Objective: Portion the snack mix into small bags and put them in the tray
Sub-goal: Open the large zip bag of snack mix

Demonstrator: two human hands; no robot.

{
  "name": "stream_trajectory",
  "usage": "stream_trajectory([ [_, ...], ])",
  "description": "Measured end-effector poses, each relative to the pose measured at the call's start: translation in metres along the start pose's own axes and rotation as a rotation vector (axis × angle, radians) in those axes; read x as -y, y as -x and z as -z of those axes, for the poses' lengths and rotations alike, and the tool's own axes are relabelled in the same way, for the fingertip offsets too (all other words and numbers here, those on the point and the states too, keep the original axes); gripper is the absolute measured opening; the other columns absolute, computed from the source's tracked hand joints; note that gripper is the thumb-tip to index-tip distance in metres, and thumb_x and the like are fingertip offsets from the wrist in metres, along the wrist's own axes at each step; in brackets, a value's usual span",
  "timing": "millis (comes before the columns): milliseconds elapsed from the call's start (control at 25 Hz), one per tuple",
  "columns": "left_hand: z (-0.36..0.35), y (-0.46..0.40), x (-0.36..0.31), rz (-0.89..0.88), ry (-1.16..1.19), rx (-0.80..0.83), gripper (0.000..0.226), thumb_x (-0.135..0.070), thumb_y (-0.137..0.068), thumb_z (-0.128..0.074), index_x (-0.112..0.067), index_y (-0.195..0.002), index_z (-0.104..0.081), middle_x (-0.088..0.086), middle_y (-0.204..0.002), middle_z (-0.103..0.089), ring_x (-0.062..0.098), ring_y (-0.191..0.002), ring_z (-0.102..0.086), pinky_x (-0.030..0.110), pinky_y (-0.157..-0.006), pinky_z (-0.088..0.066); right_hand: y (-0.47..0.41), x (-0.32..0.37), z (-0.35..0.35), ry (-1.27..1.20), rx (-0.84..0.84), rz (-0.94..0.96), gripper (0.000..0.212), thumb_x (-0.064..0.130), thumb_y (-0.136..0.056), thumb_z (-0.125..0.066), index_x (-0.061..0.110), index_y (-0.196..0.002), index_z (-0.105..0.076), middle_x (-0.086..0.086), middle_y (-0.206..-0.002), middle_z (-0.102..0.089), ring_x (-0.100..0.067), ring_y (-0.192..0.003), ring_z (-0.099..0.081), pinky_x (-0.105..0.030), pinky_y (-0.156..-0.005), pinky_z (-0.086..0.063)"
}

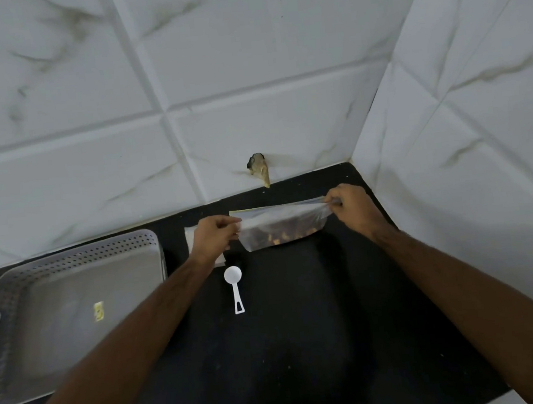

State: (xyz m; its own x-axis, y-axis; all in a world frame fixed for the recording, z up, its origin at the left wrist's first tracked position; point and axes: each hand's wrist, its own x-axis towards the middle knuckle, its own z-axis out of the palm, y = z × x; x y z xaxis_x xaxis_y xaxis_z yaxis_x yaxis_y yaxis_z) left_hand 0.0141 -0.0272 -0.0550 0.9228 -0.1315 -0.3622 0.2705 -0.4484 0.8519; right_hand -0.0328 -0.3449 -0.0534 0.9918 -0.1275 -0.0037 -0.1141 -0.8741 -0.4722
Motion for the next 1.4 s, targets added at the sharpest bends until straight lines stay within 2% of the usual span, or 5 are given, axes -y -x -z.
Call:
stream_trajectory([
  [680,0.007,0.152,0.016,-0.079,0.138,0.153,0.015,-0.002,-0.092,-0.069,-0.014,-0.095,-0.077,0.000,-0.085,-0.078,0.011,-0.077,-0.072,0.030,-0.078,-0.061,0.220,0.027,0.032,-0.197,-0.001,-0.016,0.010,0.007,-0.089,-0.070,0.017,-0.092,-0.073,0.007,-0.089,-0.065,-0.001,-0.081,-0.061,-0.019,-0.077,-0.053],
  [960,-0.005,0.195,0.058,-0.007,0.158,0.135,0.032,-0.008,-0.093,-0.071,-0.008,-0.124,-0.063,0.011,-0.099,-0.074,0.027,-0.091,-0.074,0.036,-0.077,-0.062,0.298,0.027,-0.007,-0.317,0.099,-0.074,0.014,0.007,-0.088,-0.072,0.015,-0.099,-0.074,0.004,-0.094,-0.069,-0.006,-0.086,-0.065,-0.028,-0.083,-0.057],
  [1200,-0.034,0.229,0.077,0.273,0.330,0.089,0.058,-0.031,-0.097,-0.067,-0.022,-0.140,-0.030,0.012,-0.124,-0.062,0.030,-0.097,-0.074,0.047,-0.077,-0.063,0.283,0.035,0.008,-0.517,0.287,-0.301,0.025,0.043,-0.096,-0.060,0.022,-0.092,-0.070,0.005,-0.091,-0.069,-0.010,-0.086,-0.067,-0.026,-0.077,-0.053],
  [1280,-0.050,0.240,0.077,0.406,0.309,0.185,0.054,-0.040,-0.098,-0.063,-0.024,-0.136,-0.029,0.010,-0.131,-0.055,0.031,-0.102,-0.071,0.051,-0.081,-0.062,0.257,0.035,0.007,-0.509,0.290,-0.359,0.027,0.046,-0.097,-0.057,0.023,-0.099,-0.071,0.006,-0.099,-0.069,-0.010,-0.096,-0.066,-0.025,-0.079,-0.050],
  [1400,-0.070,0.244,0.073,0.489,0.366,0.267,0.059,-0.046,-0.099,-0.059,-0.023,-0.142,-0.027,0.006,-0.137,-0.050,0.032,-0.108,-0.068,0.053,-0.085,-0.060,0.233,0.043,-0.008,-0.402,0.590,-0.248,0.031,0.040,-0.099,-0.056,0.023,-0.124,-0.065,0.009,-0.119,-0.062,-0.010,-0.113,-0.059,-0.022,-0.086,-0.044],
])
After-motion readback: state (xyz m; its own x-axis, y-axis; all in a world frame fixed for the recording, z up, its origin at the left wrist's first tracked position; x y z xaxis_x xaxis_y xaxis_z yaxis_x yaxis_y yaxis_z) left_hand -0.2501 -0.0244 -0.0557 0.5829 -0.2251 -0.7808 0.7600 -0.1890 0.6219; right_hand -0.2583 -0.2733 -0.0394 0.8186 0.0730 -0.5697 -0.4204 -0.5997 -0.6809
